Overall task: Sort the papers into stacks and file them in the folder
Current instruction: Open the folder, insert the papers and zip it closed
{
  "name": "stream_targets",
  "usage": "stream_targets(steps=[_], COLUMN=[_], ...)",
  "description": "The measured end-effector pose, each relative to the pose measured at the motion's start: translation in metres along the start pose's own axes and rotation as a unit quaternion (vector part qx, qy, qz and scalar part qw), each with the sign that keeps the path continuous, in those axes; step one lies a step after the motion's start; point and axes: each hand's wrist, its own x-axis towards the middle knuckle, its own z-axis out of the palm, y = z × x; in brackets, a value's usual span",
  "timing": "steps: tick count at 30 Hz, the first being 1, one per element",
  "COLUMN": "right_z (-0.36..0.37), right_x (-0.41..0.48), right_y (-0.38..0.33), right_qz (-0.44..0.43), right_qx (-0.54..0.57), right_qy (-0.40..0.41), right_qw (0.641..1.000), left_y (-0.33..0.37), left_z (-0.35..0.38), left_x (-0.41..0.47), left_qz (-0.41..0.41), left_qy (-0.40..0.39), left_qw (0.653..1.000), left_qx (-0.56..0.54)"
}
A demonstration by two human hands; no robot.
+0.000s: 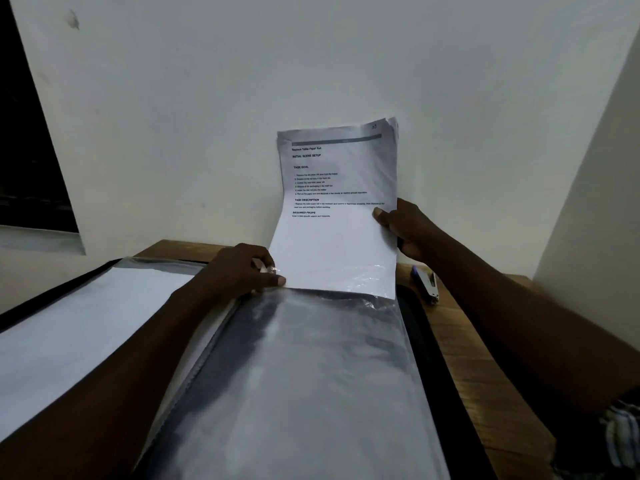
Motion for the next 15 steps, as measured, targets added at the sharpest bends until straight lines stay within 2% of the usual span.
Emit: stream_targets(steps=[3,8,12,15], right_z=[-0.001,0.001,-0.001,0.000], right_x=[0.000,0.000,0.000,-0.001], right_y=[-0.001,0.003,0.010,0.016], right_qz=[0.000,0.019,0.036,0.026], right_qx=[-0.003,-0.056,-0.129,-0.127], right_qy=[-0.005,-0.024,-0.062,-0.054], right_qw=[1.000,0.998,0.989,0.990], left_y=[-0.001,-0.005,-0.004,-0.003], left_z=[-0.006,0.004,0.007,0.008], left_x=[-0.003,-0.001,-0.003,-0.003], left_qz=[0.001,-0.029,-0.031,-0.020], left_qy=[-0.024,0.039,0.046,0.046], left_qw=[1.000,0.997,0.997,0.998], left_qx=[0.016,0.054,0.046,0.039])
